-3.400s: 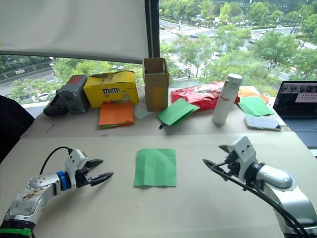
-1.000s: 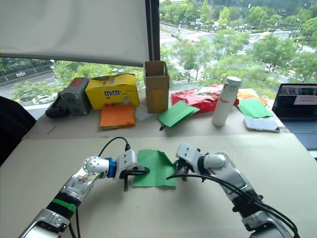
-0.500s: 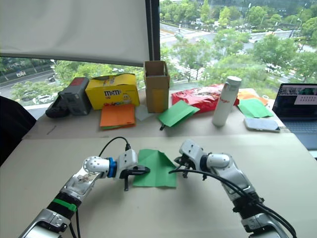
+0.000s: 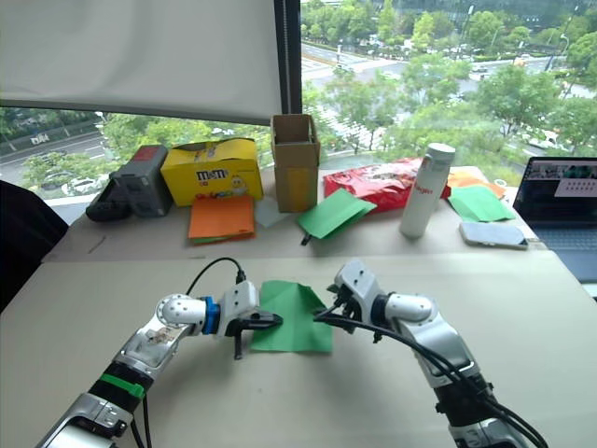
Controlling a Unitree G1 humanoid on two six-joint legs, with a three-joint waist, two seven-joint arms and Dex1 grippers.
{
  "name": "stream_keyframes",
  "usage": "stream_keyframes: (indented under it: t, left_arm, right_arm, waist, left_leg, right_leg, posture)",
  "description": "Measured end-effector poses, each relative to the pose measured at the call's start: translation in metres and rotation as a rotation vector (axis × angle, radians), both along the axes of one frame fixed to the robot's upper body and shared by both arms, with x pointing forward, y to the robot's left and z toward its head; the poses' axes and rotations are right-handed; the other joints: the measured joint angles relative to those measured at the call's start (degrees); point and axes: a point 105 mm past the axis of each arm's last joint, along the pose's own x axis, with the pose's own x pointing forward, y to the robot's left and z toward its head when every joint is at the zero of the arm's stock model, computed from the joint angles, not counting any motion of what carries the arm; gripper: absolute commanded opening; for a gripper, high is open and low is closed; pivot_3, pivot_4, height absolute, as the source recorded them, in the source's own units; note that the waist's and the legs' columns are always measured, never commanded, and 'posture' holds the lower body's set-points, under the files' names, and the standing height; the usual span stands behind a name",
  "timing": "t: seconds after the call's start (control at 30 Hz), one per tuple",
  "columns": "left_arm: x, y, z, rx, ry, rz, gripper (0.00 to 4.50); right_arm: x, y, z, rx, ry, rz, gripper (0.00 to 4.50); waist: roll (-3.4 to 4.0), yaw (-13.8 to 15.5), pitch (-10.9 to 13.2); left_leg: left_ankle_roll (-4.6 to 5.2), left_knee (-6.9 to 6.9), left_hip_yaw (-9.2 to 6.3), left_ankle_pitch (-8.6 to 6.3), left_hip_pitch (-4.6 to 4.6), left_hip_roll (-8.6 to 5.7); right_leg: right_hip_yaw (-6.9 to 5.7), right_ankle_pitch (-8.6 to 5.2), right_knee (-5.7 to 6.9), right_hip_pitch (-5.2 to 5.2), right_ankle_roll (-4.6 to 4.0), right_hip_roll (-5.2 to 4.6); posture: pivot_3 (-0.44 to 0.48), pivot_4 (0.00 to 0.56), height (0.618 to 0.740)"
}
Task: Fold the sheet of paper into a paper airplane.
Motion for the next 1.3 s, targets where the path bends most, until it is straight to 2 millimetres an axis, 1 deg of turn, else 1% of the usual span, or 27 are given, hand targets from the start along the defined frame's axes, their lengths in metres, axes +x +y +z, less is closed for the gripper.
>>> stream_keyframes:
  t: [0.03, 0.1, 0.17, 0.23, 0.37, 0.5, 0.6, 0.63, 0.7, 0.8, 0.9, 0.97, 1.03, 1.2, 1.3]
  left_arm:
    - [0.000, 0.000, 0.000, -0.001, 0.000, 0.000, 0.00]
    - [0.000, 0.000, 0.000, -0.001, 0.000, 0.000, 0.00]
    - [0.000, 0.000, 0.000, -0.001, 0.000, 0.000, 0.00]
    - [0.000, 0.000, 0.000, -0.003, 0.000, 0.000, 0.00]
    - [0.000, 0.000, 0.000, -0.007, 0.003, 0.002, 0.00]
    - [-0.005, 0.001, 0.001, -0.051, 0.034, -0.002, 0.00]
    - [-0.021, -0.006, 0.000, -0.119, 0.119, -0.067, 0.00]
    - [-0.024, -0.008, 0.001, -0.137, 0.141, -0.080, 0.00]
    - [-0.027, -0.009, 0.009, -0.184, 0.164, -0.102, 0.00]
    - [-0.029, -0.011, 0.027, -0.237, 0.170, -0.134, 0.00]
    - [-0.029, -0.009, 0.038, -0.244, 0.165, -0.152, 0.00]
    - [-0.029, -0.006, 0.037, -0.220, 0.158, -0.153, 0.00]
    - [-0.029, -0.006, 0.033, -0.181, 0.142, -0.159, 0.00]
    - [-0.029, -0.001, 0.006, -0.085, 0.130, -0.130, 0.00]
    - [-0.030, 0.000, 0.001, -0.063, 0.103, -0.128, 0.00]
  right_arm:
    - [0.001, -0.001, -0.004, -0.010, 0.009, -0.012, 3.26]
    - [0.004, -0.002, -0.014, -0.004, 0.045, -0.036, 2.71]
    - [0.006, -0.002, -0.019, 0.010, 0.069, -0.049, 2.17]
    - [0.006, -0.002, -0.023, 0.016, 0.092, -0.056, 1.41]
    - [0.009, 0.001, -0.021, 0.127, 0.161, -0.082, 0.03]
    - [0.009, -0.001, -0.018, 0.188, 0.242, -0.094, 0.03]
    - [0.003, -0.006, -0.012, 0.230, 0.325, -0.064, 0.03]
    - [0.001, -0.008, -0.009, 0.233, 0.334, -0.051, 0.03]
    - [0.000, -0.012, 0.000, 0.217, 0.332, -0.017, 0.03]
    - [-0.001, -0.021, 0.020, 0.160, 0.287, 0.041, 0.03]
    - [-0.006, -0.023, 0.035, 0.111, 0.273, 0.118, 0.03]
    - [-0.008, -0.021, 0.040, 0.094, 0.283, 0.147, 0.03]
    - [-0.010, -0.019, 0.039, 0.084, 0.305, 0.169, 0.03]
    - [-0.018, -0.014, 0.035, 0.101, 0.385, 0.198, 0.03]
    - [-0.024, -0.013, 0.030, 0.111, 0.447, 0.192, 0.03]
  waist:
    - [0.00, 0.0, 0.0]
    - [0.00, 0.0, 0.0]
    - [0.00, 0.0, 0.0]
    - [0.00, 0.0, 0.0]
    - [0.00, 0.0, 0.0]
    - [0.01, -0.3, 0.0]
    - [0.02, -0.6, 0.0]
    - [0.02, -0.6, 0.0]
    - [0.02, -0.7, 0.1]
    - [0.02, -0.8, 0.1]
    - [0.01, -1.1, 0.1]
    - [0.01, -1.2, 0.1]
    - [0.01, -1.2, 0.1]
    - [0.01, -1.1, 0.1]
    - [0.01, -0.9, 0.1]
  left_leg:
    - [-0.01, 0.00, 0.00, 0.00, 0.00, 0.00]
    - [-0.01, 0.00, 0.00, 0.01, 0.00, 0.00]
    - [-0.02, -0.01, 0.00, 0.01, 0.00, 0.00]
    - [-0.02, 0.00, 0.00, 0.01, -0.01, -0.01]
    - [-0.02, -0.01, 0.00, 0.01, -0.01, 0.00]
    - [-0.03, -0.04, 0.00, 0.01, -0.06, 0.01]
    - [-0.04, -0.07, 0.00, 0.00, -0.20, 0.02]
    - [-0.04, -0.06, 0.00, 0.00, -0.29, 0.02]
    - [-0.05, -0.03, 0.00, 0.00, -0.43, 0.01]
    - [-0.07, -0.03, 0.00, 0.01, -0.49, 0.02]
    - [-0.06, -0.05, 0.00, 0.01, -0.51, 0.03]
    - [-0.07, -0.06, 0.00, 0.01, -0.50, 0.04]
    - [-0.08, -0.06, 0.00, 0.02, -0.54, 0.04]
    - [-0.10, 0.01, 0.00, 0.03, -0.82, 0.01]
    - [-0.14, 0.05, -0.01, 0.06, -0.98, 0.01]
  right_leg:
    - [0.00, 0.00, 0.00, 0.00, 0.00, 0.00]
    - [0.00, 0.00, 0.00, -0.01, 0.00, 0.00]
    - [0.00, 0.00, 0.00, -0.01, 0.00, 0.00]
    - [0.00, 0.00, 0.00, 0.00, 0.00, 0.00]
    - [0.00, 0.00, 0.00, -0.01, 0.00, 0.00]
    - [0.01, 0.00, -0.02, -0.08, 0.00, 0.00]
    - [0.00, 0.00, -0.07, -0.21, 0.00, -0.01]
    - [0.00, 0.00, -0.08, -0.27, 0.00, -0.01]
    - [0.00, 0.01, -0.08, -0.40, 0.01, -0.02]
    - [-0.01, 0.01, -0.07, -0.48, 0.01, -0.01]
    - [-0.02, 0.01, -0.09, -0.49, 0.01, -0.01]
    - [-0.02, 0.01, -0.09, -0.49, 0.01, -0.01]
    - [-0.02, 0.01, -0.11, -0.51, 0.01, -0.01]
    - [0.00, 0.02, -0.07, -0.76, 0.00, -0.06]
    - [-0.01, 0.02, -0.03, -0.90, 0.00, -0.08]
  posture:
    - [0.000, 0.150, 0.740]
    - [0.000, 0.150, 0.740]
    - [0.000, 0.150, 0.740]
    - [0.000, 0.150, 0.740]
    - [0.000, 0.150, 0.740]
    - [0.000, 0.150, 0.740]
    - [0.000, 0.150, 0.740]
    - [0.000, 0.150, 0.740]
    - [0.000, 0.150, 0.740]
    - [0.000, 0.150, 0.740]
    - [0.000, 0.150, 0.740]
    - [0.000, 0.150, 0.740]
    - [0.000, 0.150, 0.740]
    - [0.000, 0.150, 0.740]
    - [0.000, 0.150, 0.740]
